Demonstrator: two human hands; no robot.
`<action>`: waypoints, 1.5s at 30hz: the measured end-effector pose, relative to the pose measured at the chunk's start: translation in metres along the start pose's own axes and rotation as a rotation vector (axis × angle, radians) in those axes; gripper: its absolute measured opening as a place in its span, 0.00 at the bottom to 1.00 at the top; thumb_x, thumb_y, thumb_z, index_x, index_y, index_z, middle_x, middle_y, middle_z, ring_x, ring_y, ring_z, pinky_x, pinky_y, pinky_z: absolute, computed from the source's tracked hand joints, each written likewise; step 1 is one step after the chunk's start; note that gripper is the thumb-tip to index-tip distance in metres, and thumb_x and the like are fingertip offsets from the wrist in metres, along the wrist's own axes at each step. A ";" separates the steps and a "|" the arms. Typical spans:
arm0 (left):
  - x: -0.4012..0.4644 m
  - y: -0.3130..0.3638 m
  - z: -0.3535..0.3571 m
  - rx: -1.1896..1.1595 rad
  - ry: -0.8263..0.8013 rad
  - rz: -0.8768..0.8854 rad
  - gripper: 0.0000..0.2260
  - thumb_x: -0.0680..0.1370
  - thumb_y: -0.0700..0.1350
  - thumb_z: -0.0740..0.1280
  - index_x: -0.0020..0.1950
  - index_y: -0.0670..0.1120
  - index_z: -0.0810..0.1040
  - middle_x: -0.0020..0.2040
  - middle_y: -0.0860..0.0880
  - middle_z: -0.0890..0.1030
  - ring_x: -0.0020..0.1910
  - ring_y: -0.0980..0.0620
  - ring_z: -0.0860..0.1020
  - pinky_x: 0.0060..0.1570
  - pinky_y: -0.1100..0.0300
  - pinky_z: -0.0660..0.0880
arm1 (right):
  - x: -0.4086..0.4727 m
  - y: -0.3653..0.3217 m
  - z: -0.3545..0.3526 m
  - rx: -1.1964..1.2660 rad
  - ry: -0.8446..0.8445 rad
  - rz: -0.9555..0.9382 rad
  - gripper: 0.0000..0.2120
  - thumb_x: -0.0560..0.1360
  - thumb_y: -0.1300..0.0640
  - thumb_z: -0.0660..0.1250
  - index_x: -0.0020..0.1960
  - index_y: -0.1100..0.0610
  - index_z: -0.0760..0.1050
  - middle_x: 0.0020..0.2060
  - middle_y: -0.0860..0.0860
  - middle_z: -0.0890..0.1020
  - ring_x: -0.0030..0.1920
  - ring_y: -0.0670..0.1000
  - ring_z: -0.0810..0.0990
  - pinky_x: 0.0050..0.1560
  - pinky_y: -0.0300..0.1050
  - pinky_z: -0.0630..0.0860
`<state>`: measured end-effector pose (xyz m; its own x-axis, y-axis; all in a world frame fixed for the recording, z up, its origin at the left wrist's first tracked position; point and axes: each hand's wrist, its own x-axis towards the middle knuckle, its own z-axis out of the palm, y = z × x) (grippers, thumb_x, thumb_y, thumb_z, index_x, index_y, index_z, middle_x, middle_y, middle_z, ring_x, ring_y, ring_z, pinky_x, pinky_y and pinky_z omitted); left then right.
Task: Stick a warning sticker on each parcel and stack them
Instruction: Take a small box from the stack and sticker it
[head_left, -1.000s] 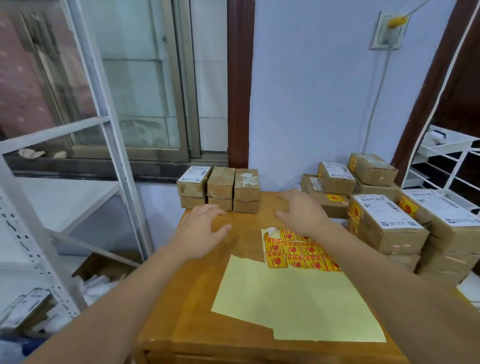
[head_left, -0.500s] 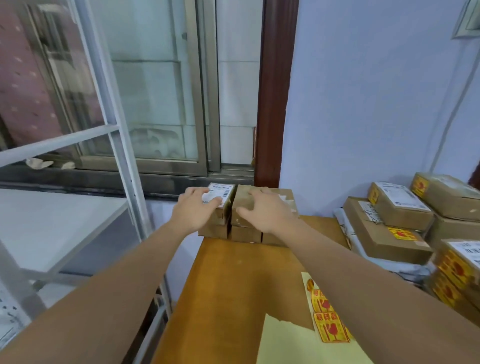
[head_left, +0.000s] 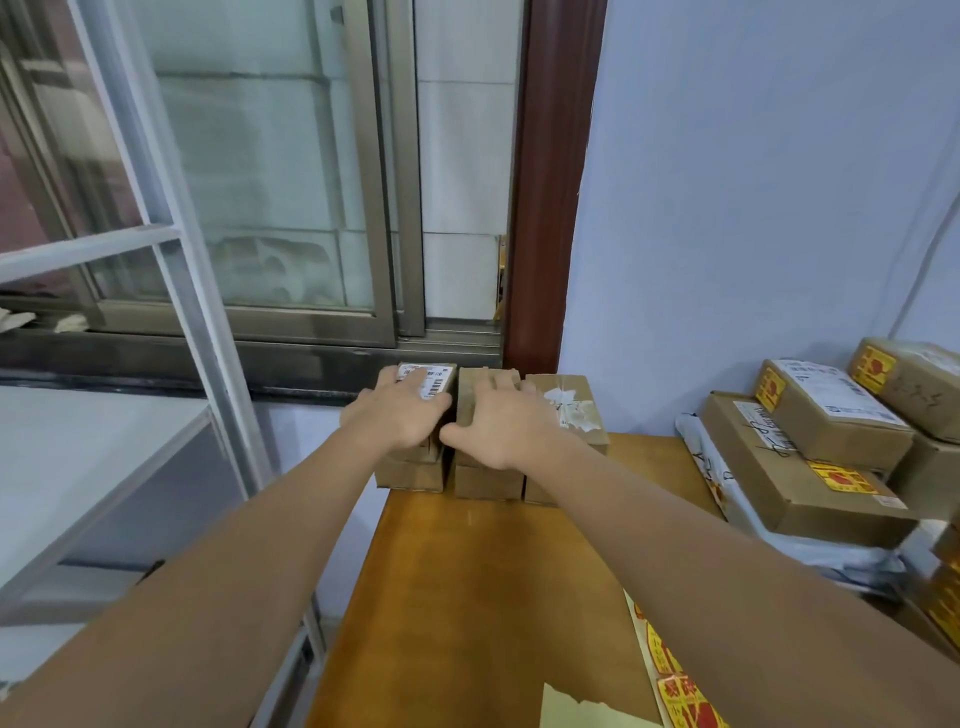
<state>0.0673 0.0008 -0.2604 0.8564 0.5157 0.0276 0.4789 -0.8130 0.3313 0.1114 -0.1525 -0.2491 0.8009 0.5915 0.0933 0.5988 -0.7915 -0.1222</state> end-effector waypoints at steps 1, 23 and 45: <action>0.001 0.000 0.000 0.002 -0.006 0.000 0.34 0.79 0.68 0.55 0.83 0.59 0.53 0.82 0.50 0.55 0.73 0.38 0.67 0.66 0.46 0.70 | 0.001 -0.001 0.001 -0.006 0.011 0.000 0.42 0.73 0.32 0.59 0.80 0.55 0.57 0.76 0.60 0.64 0.72 0.65 0.66 0.69 0.59 0.67; -0.034 -0.001 -0.004 -0.053 0.122 -0.004 0.34 0.79 0.65 0.59 0.82 0.55 0.57 0.80 0.50 0.56 0.66 0.38 0.72 0.57 0.50 0.70 | 0.001 -0.014 0.005 -0.078 0.011 0.087 0.39 0.73 0.29 0.59 0.78 0.45 0.57 0.74 0.59 0.60 0.66 0.67 0.70 0.69 0.63 0.64; -0.238 -0.002 -0.064 -0.147 0.299 0.112 0.33 0.78 0.64 0.59 0.82 0.56 0.58 0.81 0.54 0.54 0.69 0.42 0.72 0.55 0.50 0.71 | -0.188 0.013 -0.041 0.006 0.203 -0.039 0.41 0.70 0.32 0.61 0.79 0.40 0.52 0.78 0.54 0.55 0.70 0.66 0.67 0.66 0.58 0.73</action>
<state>-0.1494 -0.1030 -0.2074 0.7971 0.4998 0.3389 0.3337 -0.8323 0.4426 -0.0318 -0.2801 -0.2272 0.7609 0.5779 0.2950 0.6296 -0.7675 -0.1203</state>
